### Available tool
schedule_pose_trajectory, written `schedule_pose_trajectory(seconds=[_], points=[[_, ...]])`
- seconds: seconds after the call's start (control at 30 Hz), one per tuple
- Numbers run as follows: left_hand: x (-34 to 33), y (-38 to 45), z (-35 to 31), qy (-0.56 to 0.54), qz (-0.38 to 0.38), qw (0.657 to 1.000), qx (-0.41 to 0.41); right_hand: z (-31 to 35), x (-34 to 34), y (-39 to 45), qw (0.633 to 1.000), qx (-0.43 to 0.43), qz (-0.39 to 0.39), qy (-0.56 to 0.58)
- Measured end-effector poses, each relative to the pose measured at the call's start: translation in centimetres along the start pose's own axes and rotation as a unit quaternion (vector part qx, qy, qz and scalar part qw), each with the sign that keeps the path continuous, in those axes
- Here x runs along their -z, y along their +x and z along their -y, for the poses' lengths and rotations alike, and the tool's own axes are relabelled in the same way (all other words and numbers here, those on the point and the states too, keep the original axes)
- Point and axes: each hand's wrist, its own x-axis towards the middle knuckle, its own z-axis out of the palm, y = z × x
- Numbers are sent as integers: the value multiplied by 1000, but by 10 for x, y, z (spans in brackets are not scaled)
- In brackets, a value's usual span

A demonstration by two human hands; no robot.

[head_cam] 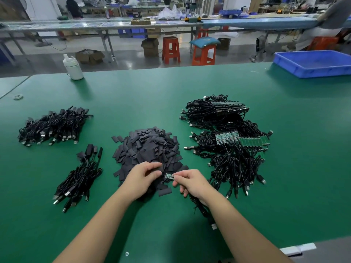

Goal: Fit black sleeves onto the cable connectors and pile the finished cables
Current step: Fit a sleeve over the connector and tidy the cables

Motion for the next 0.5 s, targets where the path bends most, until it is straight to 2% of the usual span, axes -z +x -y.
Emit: schedule_pose_trajectory(seconds=[0.07,0.17,0.5], points=[[1,-6,-3,86,-7,995,-43,-3,1,-2,999,3,4,-37],[-1,-10,-5,135,-2,988,-80,-5,3,-4,999,10,20,-37],[-1,-17,6,113,-7,988,-104,-2,5,-9,998,4,36,-60]])
